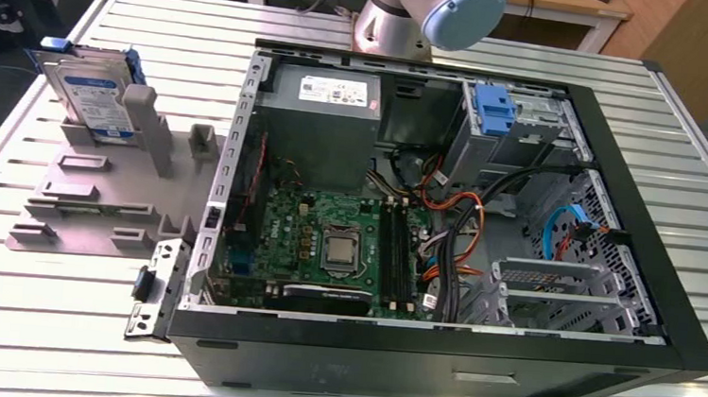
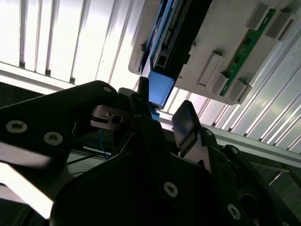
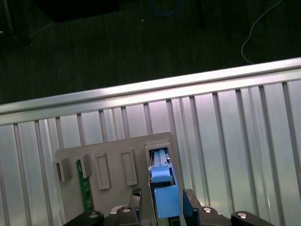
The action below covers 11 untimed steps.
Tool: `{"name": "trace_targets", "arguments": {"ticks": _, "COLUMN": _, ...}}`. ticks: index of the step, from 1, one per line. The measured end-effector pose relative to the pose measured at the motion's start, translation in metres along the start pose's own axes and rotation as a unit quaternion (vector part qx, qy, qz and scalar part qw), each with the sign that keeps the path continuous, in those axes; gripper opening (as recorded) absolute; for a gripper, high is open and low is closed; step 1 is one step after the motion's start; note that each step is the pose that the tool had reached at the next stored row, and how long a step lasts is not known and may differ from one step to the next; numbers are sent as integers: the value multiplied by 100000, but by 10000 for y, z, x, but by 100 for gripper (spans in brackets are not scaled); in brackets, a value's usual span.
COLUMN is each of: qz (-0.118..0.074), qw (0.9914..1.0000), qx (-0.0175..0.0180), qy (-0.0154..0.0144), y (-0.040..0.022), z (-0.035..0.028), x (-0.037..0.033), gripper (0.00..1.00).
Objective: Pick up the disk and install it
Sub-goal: 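Pick up the disk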
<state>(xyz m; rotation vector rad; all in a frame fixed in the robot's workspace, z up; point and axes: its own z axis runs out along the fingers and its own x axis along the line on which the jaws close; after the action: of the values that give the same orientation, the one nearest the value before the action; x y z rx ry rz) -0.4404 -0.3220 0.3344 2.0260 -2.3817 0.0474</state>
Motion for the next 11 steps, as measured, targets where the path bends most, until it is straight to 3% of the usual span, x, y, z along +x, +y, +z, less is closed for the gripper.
{"name": "trace_targets", "arguments": {"ticks": 11, "qz": -3318, "qw": 99945, "qx": 153, "qy": 10, "y": 2, "z": 97, "x": -12, "gripper": 47}}
